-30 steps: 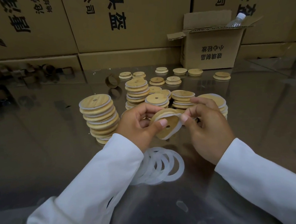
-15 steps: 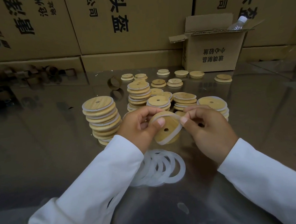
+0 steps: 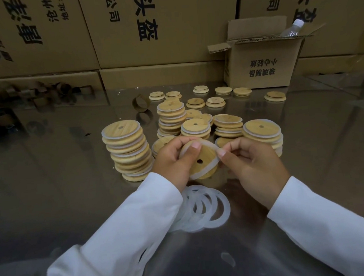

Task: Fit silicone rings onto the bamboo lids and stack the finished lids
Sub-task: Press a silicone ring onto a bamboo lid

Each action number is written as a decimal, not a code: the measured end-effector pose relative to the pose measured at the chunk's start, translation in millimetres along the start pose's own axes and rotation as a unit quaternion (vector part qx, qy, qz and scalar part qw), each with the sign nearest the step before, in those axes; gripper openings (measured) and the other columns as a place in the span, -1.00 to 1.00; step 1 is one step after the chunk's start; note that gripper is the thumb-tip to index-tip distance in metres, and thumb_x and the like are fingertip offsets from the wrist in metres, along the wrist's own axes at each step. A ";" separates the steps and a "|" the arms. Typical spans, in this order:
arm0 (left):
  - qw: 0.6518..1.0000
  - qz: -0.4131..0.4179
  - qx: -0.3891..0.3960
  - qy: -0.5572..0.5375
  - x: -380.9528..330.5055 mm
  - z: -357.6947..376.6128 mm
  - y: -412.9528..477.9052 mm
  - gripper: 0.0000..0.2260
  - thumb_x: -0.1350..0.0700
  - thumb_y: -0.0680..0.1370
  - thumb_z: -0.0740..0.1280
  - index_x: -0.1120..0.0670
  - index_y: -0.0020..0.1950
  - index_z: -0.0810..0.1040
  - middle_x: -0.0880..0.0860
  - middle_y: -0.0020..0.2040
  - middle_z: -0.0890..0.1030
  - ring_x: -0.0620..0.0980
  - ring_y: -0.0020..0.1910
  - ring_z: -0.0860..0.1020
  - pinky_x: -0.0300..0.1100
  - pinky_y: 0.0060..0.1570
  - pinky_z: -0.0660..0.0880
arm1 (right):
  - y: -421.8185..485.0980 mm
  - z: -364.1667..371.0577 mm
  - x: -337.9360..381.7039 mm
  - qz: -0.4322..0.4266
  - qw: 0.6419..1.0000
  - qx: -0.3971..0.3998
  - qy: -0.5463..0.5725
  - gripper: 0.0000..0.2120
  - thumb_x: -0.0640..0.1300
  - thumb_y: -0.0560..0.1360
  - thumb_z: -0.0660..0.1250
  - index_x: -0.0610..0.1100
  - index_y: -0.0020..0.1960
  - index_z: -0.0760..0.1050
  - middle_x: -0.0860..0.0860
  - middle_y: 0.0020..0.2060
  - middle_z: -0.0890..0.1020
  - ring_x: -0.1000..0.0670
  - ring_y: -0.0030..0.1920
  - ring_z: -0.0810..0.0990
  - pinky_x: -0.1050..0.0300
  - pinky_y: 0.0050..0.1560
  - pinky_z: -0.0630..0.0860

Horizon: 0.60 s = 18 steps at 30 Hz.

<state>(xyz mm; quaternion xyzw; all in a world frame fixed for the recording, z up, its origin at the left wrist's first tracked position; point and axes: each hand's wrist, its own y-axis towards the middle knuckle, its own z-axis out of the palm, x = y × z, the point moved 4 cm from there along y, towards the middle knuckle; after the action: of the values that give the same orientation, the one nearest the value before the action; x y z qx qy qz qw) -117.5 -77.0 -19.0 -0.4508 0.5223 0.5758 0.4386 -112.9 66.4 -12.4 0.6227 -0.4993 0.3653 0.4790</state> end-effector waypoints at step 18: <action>0.998 0.002 0.043 0.050 0.6 1.6 -2.3 -0.83 0.29 0.44 0.39 0.00 -0.17 0.60 0.03 -0.19 0.66 -0.09 -0.21 0.63 -0.27 -0.18 0.58 | -5.6 -3.1 5.8 -0.136 0.964 -0.054 -0.222 -0.97 0.07 0.44 0.28 0.16 -0.12 0.45 0.24 -0.22 0.57 0.17 -0.15 0.55 0.10 -0.12 0.55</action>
<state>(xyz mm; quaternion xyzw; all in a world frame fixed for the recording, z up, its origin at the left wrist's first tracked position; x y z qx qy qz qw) -115.5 -75.2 -20.0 -0.4586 0.5689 0.5305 0.4297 -106.1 68.0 -7.4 0.7231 -0.5231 0.1219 0.4344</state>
